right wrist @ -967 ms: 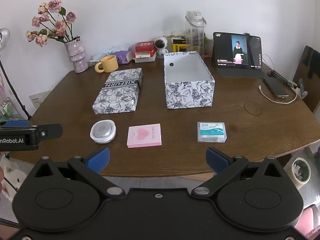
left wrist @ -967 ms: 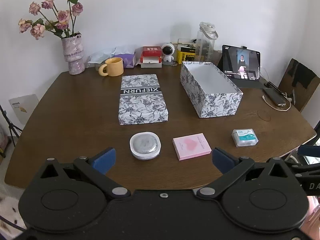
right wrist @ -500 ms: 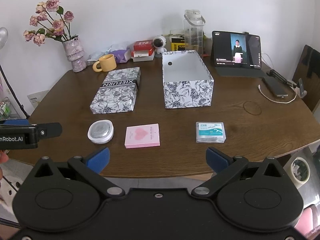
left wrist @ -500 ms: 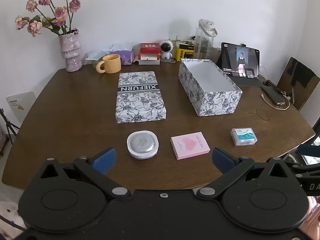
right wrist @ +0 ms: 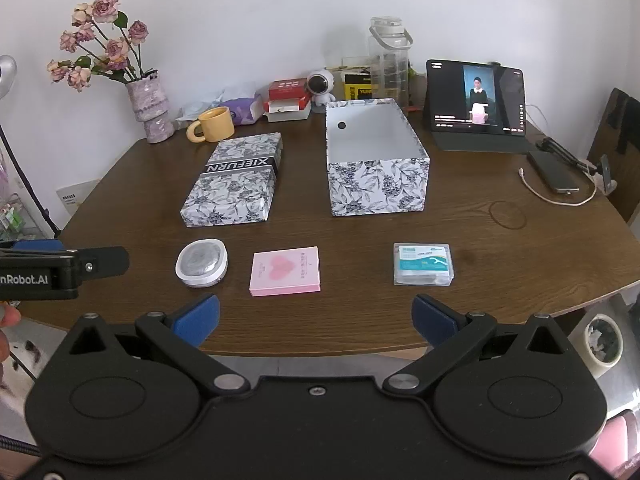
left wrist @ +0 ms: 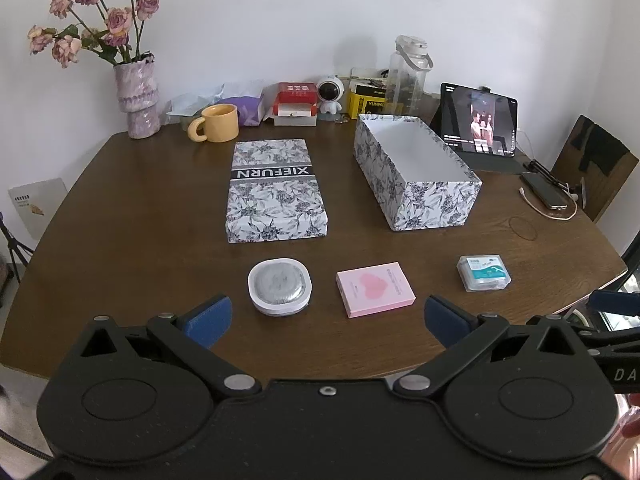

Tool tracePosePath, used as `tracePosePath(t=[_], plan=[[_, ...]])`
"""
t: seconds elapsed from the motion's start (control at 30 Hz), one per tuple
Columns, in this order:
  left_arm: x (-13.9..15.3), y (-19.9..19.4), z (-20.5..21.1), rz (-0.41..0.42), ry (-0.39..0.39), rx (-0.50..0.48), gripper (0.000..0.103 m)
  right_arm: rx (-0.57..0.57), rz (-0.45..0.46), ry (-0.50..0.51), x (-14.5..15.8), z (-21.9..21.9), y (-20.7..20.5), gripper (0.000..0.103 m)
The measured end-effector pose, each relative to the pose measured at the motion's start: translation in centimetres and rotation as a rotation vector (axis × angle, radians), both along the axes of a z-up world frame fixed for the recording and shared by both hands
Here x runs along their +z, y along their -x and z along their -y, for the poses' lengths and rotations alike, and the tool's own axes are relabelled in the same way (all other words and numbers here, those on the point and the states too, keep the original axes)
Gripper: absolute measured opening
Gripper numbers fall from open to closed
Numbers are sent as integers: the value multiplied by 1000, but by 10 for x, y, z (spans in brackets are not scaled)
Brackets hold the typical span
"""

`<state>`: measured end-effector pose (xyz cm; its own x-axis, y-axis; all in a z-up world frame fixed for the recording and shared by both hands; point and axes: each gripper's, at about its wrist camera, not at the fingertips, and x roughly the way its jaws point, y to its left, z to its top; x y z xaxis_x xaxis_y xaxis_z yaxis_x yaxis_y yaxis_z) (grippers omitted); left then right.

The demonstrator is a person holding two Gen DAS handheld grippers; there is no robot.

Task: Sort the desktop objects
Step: 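Move the left tool toward the white round compact case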

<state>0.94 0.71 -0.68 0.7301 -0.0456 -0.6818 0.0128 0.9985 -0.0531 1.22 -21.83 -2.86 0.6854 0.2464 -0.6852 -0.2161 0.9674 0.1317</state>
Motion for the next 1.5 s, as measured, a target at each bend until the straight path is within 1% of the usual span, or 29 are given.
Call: tracePosePath(t=[0.9, 1.27, 1.5], plan=[[-5, -11, 8, -39, 12, -5, 103, -3, -10, -10, -2, 7, -8, 103], [-6, -13, 12, -44, 12, 16, 103, 12, -8, -11, -2, 10, -14, 103], [-8, -18, 18, -63, 5, 17, 103, 26, -10, -11, -3, 13, -19, 103]])
